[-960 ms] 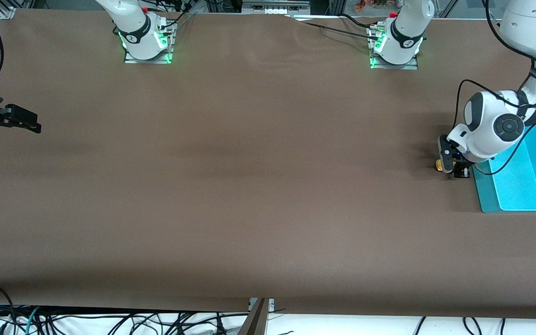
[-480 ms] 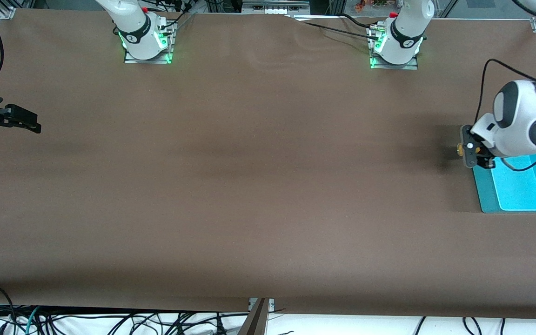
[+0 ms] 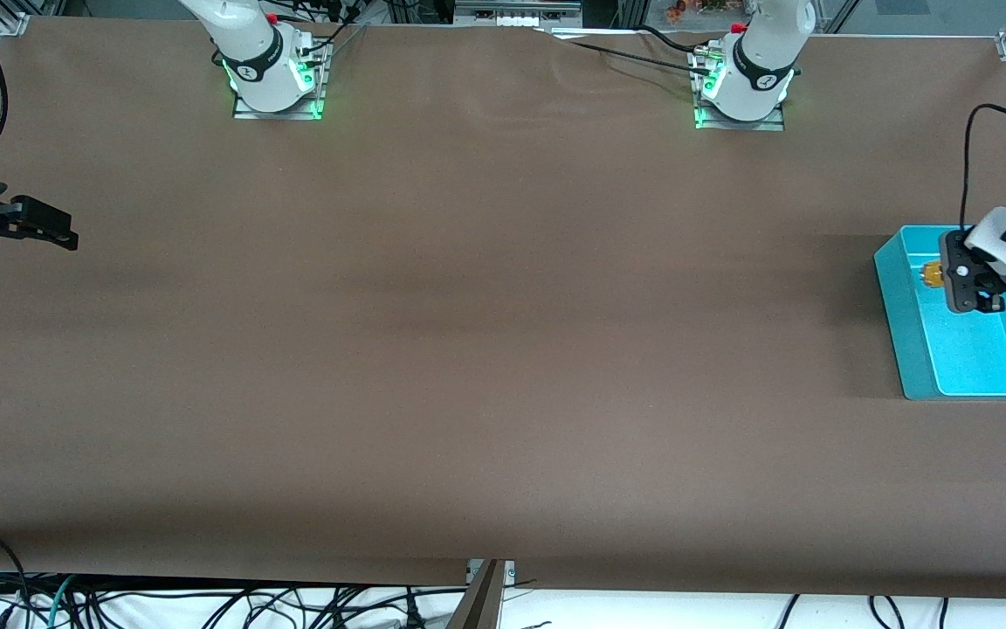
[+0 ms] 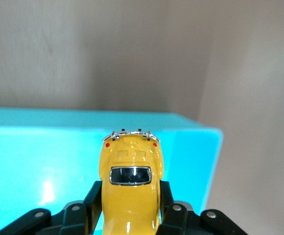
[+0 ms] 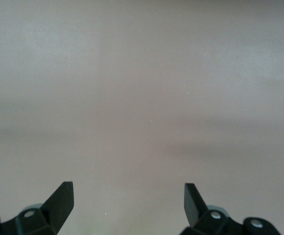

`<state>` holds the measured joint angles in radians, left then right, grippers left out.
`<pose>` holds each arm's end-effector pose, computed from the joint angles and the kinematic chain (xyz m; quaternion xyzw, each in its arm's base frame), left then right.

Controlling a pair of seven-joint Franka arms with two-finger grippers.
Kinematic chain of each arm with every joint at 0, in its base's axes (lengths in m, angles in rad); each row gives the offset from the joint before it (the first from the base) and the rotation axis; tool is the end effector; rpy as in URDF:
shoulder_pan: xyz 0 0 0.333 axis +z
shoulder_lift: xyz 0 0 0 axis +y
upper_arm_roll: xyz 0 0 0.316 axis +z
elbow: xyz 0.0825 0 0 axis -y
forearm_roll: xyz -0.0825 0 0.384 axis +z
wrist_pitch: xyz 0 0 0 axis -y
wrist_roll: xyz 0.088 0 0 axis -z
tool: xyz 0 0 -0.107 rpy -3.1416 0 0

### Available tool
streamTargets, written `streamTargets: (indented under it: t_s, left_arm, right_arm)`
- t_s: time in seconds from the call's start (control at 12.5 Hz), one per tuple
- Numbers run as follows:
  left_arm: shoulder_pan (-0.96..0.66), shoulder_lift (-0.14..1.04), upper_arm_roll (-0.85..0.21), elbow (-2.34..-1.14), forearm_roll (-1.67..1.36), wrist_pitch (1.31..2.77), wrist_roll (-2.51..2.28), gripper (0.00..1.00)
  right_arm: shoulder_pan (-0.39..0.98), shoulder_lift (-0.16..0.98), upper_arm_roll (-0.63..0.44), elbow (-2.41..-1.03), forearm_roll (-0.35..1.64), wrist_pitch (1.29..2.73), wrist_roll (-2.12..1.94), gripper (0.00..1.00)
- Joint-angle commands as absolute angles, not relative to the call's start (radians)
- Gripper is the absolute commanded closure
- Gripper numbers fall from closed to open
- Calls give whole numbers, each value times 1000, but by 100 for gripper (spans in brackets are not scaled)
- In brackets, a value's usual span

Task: Wind and store yellow beetle car
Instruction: 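Lift the car with the left gripper and move it over the cyan box, then lower the car into the box and open the left gripper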

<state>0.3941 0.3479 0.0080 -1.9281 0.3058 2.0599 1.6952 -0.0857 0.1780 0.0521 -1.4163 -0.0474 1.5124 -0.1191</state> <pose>0.5421 0.2477 0.2944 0.7325 -0.6602 -0.1635 0.0290 0.6013 -0.0284 0.5892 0.9981 0.0421 -0.0422 0.0159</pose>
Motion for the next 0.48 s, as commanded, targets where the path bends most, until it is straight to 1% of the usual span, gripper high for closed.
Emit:
streamTargets:
  t_s: [0.0, 0.08, 0.16, 0.24, 0.32, 0.4]
  left_arm:
    - [449, 480, -2, -1885, 330, 2210, 1750, 94]
    - [474, 520, -3, -1885, 353, 2296, 1750, 91]
    - [500, 552, -3, -1885, 371, 2362, 1759, 91]
    - [509, 570, -5, -1887, 371, 2393, 1769, 87]
    - [509, 575, -5, -1887, 371, 2395, 1769, 74]
    - [511, 574, -5, -1887, 365, 2396, 1769, 19]
  right_arm:
    - [-83, 173, 49, -1414, -55, 1506, -107, 0]
    - [-83, 173, 49, -1414, -57, 1506, -107, 0]
    - [-83, 173, 49, -1414, -55, 1505, -109, 0]
    - [-83, 173, 49, -1413, -55, 1505, -109, 0]
    - [-83, 173, 49, -1414, -54, 1506, -109, 0]
    - [-83, 173, 49, -1414, -54, 1506, -109, 0]
